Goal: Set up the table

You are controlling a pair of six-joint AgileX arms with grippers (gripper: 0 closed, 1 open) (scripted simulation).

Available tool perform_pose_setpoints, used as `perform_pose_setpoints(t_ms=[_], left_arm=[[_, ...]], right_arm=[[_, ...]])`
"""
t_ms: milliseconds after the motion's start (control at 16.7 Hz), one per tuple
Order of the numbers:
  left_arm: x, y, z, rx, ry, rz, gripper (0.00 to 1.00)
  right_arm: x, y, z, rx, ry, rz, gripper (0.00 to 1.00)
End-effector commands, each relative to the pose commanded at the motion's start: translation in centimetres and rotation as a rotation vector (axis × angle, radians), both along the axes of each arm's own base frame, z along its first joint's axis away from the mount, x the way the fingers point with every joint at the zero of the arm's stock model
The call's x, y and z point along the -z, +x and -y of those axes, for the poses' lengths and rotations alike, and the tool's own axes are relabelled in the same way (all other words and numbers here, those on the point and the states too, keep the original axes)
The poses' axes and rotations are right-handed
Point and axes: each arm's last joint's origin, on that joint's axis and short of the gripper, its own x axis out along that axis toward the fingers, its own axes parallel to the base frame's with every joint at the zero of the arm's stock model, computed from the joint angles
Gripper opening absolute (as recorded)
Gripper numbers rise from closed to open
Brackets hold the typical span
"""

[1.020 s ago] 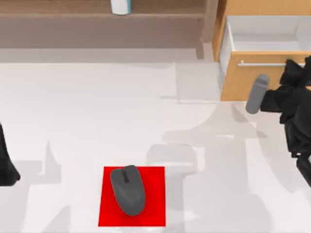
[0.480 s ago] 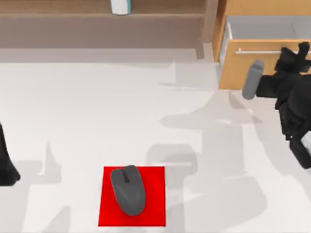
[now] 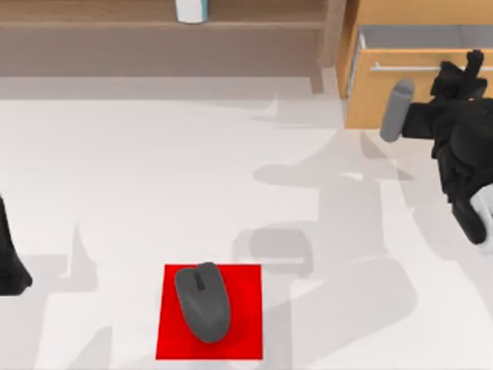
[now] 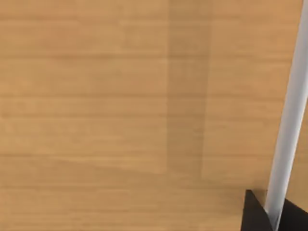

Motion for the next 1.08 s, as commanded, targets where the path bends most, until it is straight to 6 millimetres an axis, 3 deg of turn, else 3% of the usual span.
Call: perform_pose_setpoints(t_ms=[180, 540, 840, 1080], left_arm=[[0.0, 0.0, 0.0, 0.0, 0.0, 0.0, 1.0], [0.0, 0.0, 0.0, 0.0, 0.0, 0.0, 1.0], [0.0, 0.0, 0.0, 0.0, 0.0, 0.0, 1.0], [0.0, 0.0, 0.0, 0.0, 0.0, 0.0, 1.0]], right_arm=[[0.4, 0.9, 0.0, -0.001, -0.004, -0.015, 0.0], [-0.6, 5.8, -0.2, -0.002, 0.005, 0.02, 0.0], [0.0, 6.3, 0.1, 0.0, 0.0, 0.0, 0.0], [0.0, 6.3, 0.1, 0.0, 0.0, 0.0, 0.3]])
